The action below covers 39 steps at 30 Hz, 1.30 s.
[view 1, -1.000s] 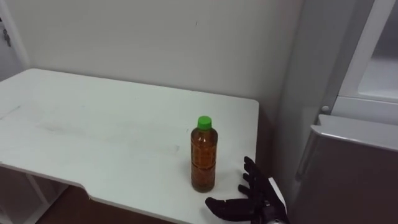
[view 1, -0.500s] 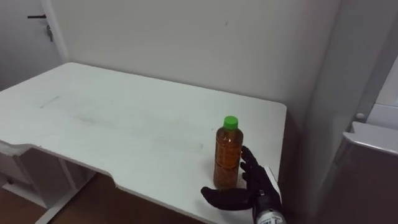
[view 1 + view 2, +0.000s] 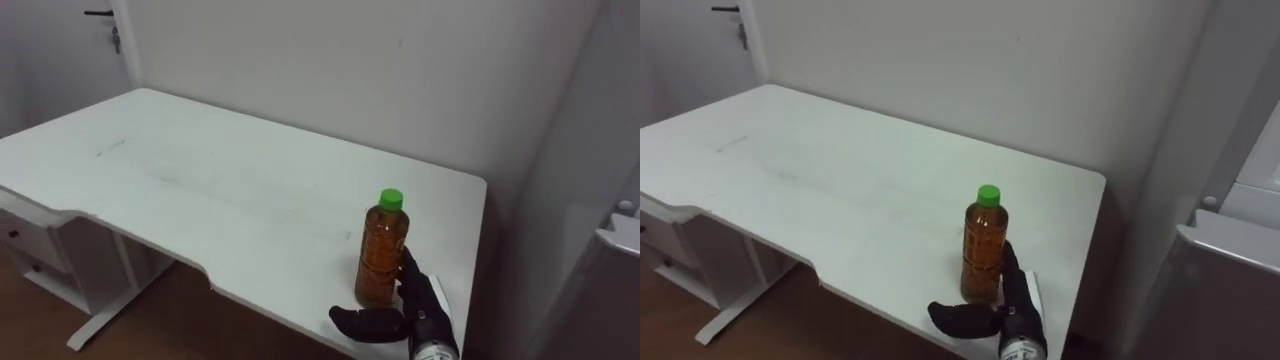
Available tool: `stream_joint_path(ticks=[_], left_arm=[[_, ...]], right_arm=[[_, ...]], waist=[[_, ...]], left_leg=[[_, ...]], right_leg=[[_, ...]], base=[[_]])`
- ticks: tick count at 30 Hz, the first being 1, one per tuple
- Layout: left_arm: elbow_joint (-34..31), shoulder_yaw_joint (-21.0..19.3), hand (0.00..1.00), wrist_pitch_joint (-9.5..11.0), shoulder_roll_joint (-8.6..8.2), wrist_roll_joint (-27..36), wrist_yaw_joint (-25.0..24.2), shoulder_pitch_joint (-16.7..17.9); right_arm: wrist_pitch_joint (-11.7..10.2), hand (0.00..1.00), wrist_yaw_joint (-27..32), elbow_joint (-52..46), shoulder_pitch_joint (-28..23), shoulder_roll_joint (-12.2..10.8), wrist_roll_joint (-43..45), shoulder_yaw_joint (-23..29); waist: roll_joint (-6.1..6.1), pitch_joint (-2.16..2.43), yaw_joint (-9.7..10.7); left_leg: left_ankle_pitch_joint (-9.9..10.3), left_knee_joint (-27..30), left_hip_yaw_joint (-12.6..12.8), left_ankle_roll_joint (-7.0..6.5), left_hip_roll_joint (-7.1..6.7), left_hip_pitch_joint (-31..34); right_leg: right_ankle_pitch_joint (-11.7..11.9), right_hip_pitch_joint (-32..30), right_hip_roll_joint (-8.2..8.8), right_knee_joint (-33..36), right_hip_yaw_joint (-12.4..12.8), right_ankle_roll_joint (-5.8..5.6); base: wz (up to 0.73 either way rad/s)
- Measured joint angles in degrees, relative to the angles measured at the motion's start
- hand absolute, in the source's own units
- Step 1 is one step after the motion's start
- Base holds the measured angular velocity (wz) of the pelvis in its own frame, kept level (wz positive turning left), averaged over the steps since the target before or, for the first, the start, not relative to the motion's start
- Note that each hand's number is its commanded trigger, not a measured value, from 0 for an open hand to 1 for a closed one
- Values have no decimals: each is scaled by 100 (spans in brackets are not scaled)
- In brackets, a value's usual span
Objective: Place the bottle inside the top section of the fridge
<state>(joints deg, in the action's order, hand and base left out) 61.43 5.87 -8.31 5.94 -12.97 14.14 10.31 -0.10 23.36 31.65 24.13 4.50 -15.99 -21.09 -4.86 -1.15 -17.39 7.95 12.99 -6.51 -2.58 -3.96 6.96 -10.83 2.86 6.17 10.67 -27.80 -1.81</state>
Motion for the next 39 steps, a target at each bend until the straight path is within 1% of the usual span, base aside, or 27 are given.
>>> stream_joint_path(ticks=[1, 3, 5, 7, 9, 11, 13, 16, 17, 18, 20, 23, 30, 31, 33, 34, 36, 39], left_arm=[[-29, 0, 0, -2, 0, 0, -4, 4], [-89, 0, 0, -10, -4, -1, -9, 31], [-130, 1, 0, -14, -4, -7, -10, 56], [-132, 0, 0, -4, 8, -2, -12, 71], [-152, 1, 0, 2, 17, -2, -28, 104], [-205, 1, 0, 0, 29, 18, -64, 151], [-234, -3, 0, -8, 51, 121, -106, 166], [-255, -3, 0, -13, 86, 230, -122, 171], [-305, -2, 0, -17, 100, 287, -122, 172], [-332, -1, 0, -18, 109, 343, -121, 171], [-423, 4, 0, -40, 152, 456, -122, 175], [-463, 0, 0, -52, 185, 455, -122, 155], [-458, 20, 0, -46, 199, 557, -121, 102], [-449, 93, 0, -46, 212, 566, -121, 100], [-451, 129, 0, -40, 204, 569, -121, 97], [-451, 130, 0, -36, 204, 591, -121, 89], [-451, 129, 0, -35, 204, 607, -121, 57], [-451, 135, 0, -26, 201, 609, -121, 43]], right_arm=[[0, 0, 33, 53, 6, 6, -2, 1], [-10, 0, 96, 108, 48, 1, -18, -2], [-41, 0, 101, 346, 219, 16, -182, 0], [-68, 0, 99, 466, 290, 46, -366, 3], [-120, 0, 96, 551, 348, 53, -561, 4], [-170, 0, 99, 625, 415, 54, -811, 41], [-234, 0, 113, 637, 419, 54, -1083, 109], [-285, 0, 220, 647, 419, 53, -1354, 222], [-316, 0, 292, 677, 419, 59, -1343, 273], [-341, 0, 348, 693, 420, 58, -1320, 314], [-356, 0, 472, 731, 443, 62, -1292, 479], [-350, 0, 624, 817, 536, 60, -1290, 605], [-363, 0, 971, 839, 681, 61, -1305, 654], [-367, 0, 1032, 836, 693, 61, -1303, 657], [-367, 0, 1124, 837, 726, 62, -1302, 658], [-367, 0, 1194, 837, 753, 62, -1302, 658], [-367, 0, 1299, 837, 810, 61, -1301, 656], [-396, 0, 1435, 837, 855, 64, -1297, 657]], waist=[[-8, 0, -5], [-10, -2, -11], [-6, -5, -8], [10, -20, -14], [-7, -17, -13], [-35, 0, -11], [-44, -11, -14], [-45, -10, -20], [-44, -10, -3], [-45, -11, -2], [-67, 6, -9], [-72, 9, -11], [-96, 20, -9], [-94, 17, -9], [-80, -5, -10], [-71, -32, -13], [-70, -61, -14], [-83, -62, -16]], left_leg=[[-3, 28, -23, 4, 0, 47], [-10, 45, -42, 15, 4, 78], [-19, 54, -55, 25, 7, 81], [-23, 60, -67, 29, 6, 91], [-23, 69, -68, 30, 5, 110], [-41, 78, -72, 25, -1, 157], [-68, 84, -82, 22, -6, 166], [-73, 98, -146, 24, -30, 191], [-74, 163, -164, 24, -42, 254], [-74, 191, -181, 24, -45, 285], [-79, 245, -216, 22, -52, 391], [-99, 249, -229, 11, -62, 460], [-119, 247, -241, 13, -58, 631], [-119, 242, -243, 13, -60, 636], [-119, 238, -245, 13, -63, 636], [-119, 238, -272, 13, -63, 638], [-124, 238, -290, 20, -62, 669], [-142, 242, -293, 16, -67, 748]], right_leg=[[0, -13, -4, -4, -48, 0], [0, -29, -11, -4, -68, 0], [0, -14, -19, -4, -87, 1], [1, -5, -22, -4, -89, 1], [0, -13, -22, -7, -86, 1], [3, -72, -21, -5, -86, 5], [9, -76, -19, -5, -95, 15], [9, -81, -14, -7, -140, 15], [8, -90, -10, -8, -209, 14], [6, -99, -12, -8, -221, 14], [5, -188, -14, 5, -227, 14], [13, -236, -12, 9, -223, 11], [29, -411, -11, 34, -243, 21], [29, -414, -9, 36, -257, 21], [29, -415, -4, 47, -274, 21], [29, -418, -2, 59, -277, 21], [29, -464, 6, 101, -292, 21], [29, -543, 13, 109, -296, 22]], base=[[14], [8], [4], [4], [0], [0], [2], [10], [21], [19], [9], [2], [0], [0], [0], [0], [0], [0]])
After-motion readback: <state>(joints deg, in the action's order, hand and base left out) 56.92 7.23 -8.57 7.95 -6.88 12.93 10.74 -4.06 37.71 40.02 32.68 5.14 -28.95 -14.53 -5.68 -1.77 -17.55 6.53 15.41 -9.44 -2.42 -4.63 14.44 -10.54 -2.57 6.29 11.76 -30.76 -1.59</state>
